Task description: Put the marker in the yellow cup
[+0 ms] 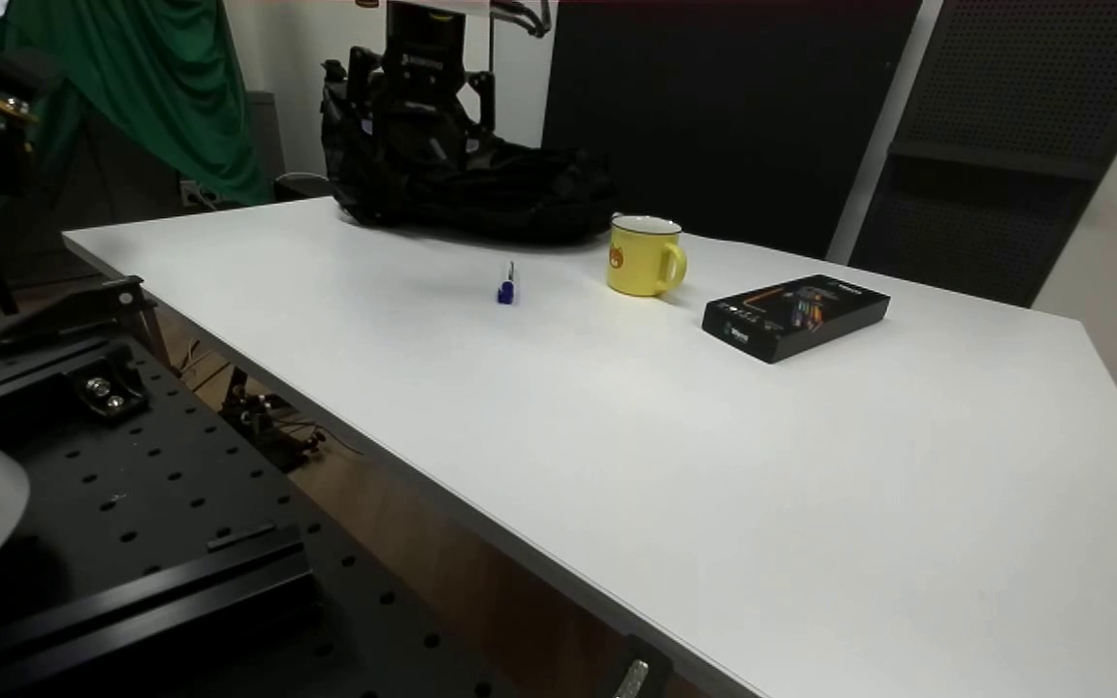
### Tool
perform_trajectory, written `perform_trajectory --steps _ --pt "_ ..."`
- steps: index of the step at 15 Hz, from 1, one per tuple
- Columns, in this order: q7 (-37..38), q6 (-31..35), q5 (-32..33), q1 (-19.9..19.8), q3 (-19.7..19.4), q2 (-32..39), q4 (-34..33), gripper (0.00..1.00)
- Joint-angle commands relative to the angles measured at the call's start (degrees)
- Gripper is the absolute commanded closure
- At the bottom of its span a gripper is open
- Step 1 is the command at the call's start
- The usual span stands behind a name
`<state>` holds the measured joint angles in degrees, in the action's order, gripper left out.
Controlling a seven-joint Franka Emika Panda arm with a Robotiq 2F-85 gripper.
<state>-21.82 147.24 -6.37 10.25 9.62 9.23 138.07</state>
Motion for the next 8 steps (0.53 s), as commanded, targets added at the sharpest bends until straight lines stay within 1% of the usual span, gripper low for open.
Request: perform_trajectory --steps 1,3,6,8 --pt "1.2 3.6 7.8 0.5 0.8 6.7 -5.7 0.00" --pt "1.4 4.3 10.8 0.6 1.0 9.9 -8.4 0.00" --pt "0.9 3.1 11.8 -0.1 1.5 15.2 -13.1 0.00" --pt "1.5 2.4 12.8 0.1 0.9 18.6 -16.0 0.00"
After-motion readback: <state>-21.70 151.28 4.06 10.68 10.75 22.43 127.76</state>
